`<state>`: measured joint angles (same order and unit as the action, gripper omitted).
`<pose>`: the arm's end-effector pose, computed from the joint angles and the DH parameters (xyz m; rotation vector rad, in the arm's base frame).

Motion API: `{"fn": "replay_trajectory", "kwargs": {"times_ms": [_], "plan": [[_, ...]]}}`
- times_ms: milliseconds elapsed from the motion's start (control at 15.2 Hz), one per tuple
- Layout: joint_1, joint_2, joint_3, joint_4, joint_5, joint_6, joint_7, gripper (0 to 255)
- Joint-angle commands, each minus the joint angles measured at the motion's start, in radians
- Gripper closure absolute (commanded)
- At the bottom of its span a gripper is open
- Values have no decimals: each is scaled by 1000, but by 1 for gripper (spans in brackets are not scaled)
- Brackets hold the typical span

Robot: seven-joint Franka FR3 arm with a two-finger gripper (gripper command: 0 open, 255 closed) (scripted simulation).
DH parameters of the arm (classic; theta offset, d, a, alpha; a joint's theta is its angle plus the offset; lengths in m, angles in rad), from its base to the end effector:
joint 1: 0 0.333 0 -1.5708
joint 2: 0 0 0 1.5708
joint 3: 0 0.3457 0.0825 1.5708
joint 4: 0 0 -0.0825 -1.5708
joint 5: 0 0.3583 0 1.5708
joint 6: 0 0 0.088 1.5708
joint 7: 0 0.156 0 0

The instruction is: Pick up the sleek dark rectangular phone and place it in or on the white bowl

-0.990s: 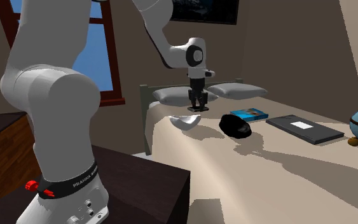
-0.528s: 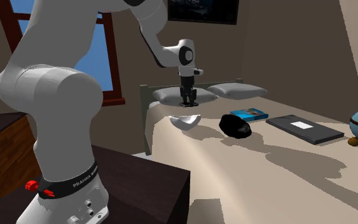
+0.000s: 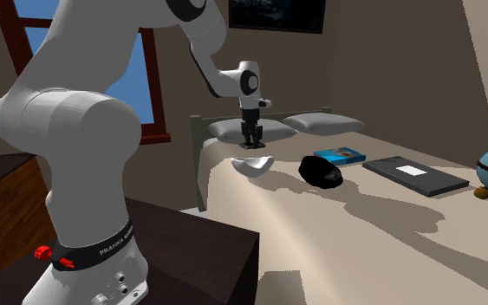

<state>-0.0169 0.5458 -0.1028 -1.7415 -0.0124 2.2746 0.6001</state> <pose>0.6564 -0.0739 0.2571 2.8931 -1.0514 0.0079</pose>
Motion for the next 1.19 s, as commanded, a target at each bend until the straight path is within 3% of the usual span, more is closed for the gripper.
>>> {"fn": "replay_trajectory", "kwargs": {"times_ms": [0, 462, 990, 1056, 1122], "plan": [[0, 13, 1, -8, 1, 22, 1, 255], [-3, 79, 4, -11, 5, 90, 2, 255], [-3, 79, 4, -11, 5, 90, 2, 255], [-3, 79, 4, -11, 5, 90, 2, 0], [-3, 79, 4, -11, 5, 90, 2, 0]]}}
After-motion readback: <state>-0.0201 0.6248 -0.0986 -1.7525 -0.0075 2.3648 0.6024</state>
